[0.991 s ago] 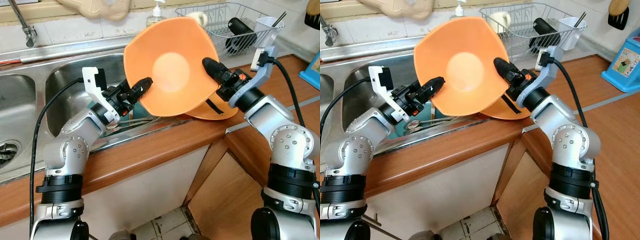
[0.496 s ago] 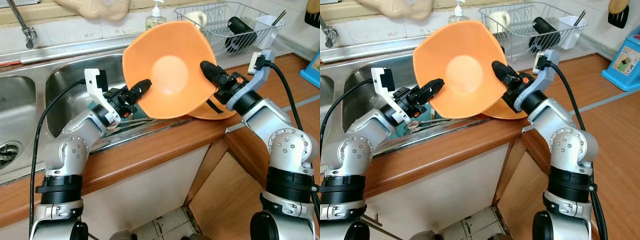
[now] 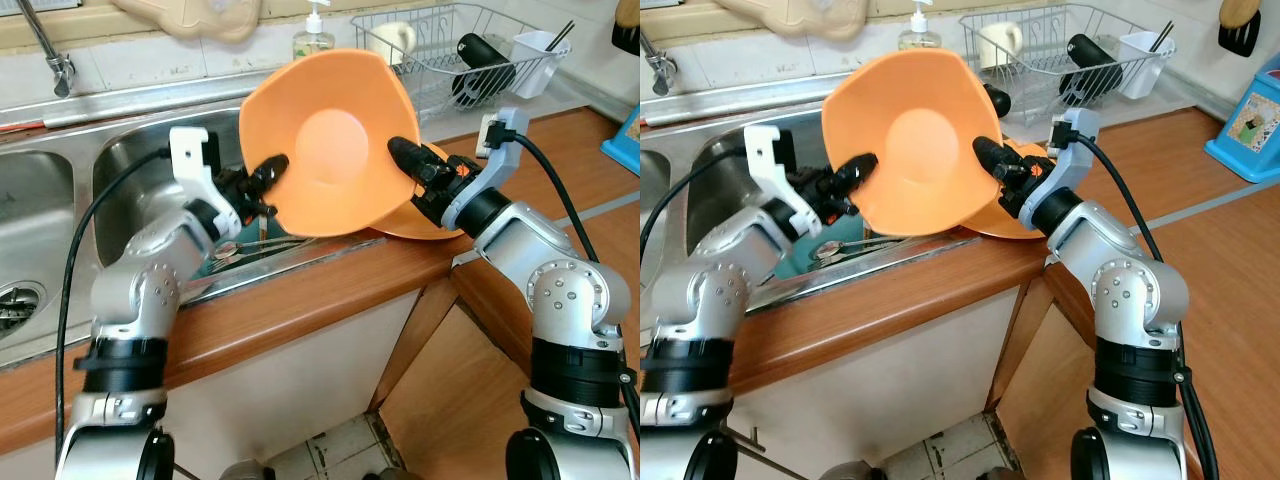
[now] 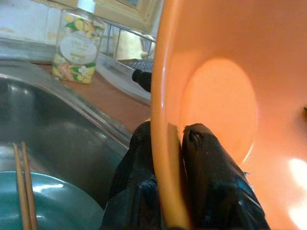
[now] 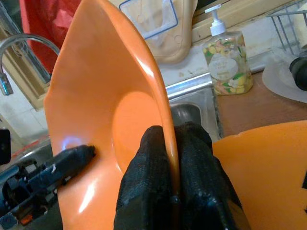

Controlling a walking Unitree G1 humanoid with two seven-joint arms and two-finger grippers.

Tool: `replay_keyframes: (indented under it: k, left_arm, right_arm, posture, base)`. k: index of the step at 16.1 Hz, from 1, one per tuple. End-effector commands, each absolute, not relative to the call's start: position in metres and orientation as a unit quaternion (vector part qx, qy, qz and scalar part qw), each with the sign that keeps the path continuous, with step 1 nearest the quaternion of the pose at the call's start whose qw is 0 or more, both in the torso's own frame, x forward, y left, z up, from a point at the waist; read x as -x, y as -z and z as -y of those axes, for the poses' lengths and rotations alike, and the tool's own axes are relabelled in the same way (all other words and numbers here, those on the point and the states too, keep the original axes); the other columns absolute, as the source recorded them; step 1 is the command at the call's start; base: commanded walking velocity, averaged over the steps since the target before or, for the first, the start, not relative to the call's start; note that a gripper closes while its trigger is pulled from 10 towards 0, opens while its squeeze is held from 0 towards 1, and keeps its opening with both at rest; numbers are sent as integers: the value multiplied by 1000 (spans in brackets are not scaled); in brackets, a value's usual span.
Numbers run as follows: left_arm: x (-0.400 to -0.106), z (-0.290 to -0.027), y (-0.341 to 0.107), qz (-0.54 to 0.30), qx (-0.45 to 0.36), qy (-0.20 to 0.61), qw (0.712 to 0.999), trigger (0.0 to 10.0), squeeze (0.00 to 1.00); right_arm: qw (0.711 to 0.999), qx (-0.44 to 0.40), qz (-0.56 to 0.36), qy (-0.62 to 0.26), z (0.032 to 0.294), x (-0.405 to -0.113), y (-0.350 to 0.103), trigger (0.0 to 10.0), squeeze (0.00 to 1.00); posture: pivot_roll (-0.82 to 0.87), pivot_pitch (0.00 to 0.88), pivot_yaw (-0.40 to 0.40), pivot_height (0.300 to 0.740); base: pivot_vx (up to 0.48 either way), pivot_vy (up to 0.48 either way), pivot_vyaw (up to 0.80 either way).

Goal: Kitchen organization

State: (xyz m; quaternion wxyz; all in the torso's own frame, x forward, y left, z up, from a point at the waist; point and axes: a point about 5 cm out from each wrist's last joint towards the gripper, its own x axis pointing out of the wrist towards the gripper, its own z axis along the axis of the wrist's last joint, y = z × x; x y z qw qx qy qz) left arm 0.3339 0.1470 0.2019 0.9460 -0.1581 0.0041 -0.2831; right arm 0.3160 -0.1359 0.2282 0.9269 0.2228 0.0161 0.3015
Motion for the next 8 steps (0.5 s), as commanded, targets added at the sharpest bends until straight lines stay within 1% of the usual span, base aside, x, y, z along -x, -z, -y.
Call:
replay_keyframes:
  k: [1, 2, 3, 7, 8]
  left_arm:
    - [-337, -150, -193, -28, 143, 256, 956, 0, 0]
    - [-337, -149, -194, -26, 149, 258, 954, 0, 0]
    - [-337, -148, -195, -25, 154, 260, 953, 0, 0]
    - [-336, -148, -203, -6, 181, 265, 947, 0, 0]
    - [-336, -149, -203, -4, 184, 264, 947, 0, 0]
  right_arm:
    - [923, -205, 32, -325, 131, -310, -247, 2784, 0]
    - [924, -199, 32, -326, 131, -309, -247, 3333, 0]
    - [925, -195, 32, -325, 131, -310, -248, 10000, 0]
    - [931, -172, 30, -320, 130, -311, -247, 10000, 0]
    - [930, -172, 31, -322, 130, -311, -248, 10000, 118]
  posture:
    - [-102, 0, 36, 740]
    - [-102, 0, 36, 740]
    - [-105, 0, 36, 740]
    - [-105, 0, 36, 740]
    - [-105, 0, 36, 740]
  base:
    - [0, 0, 0]
    - [0, 0, 0]
    - [0, 0, 0]
    - [0, 0, 0]
    - [0, 0, 0]
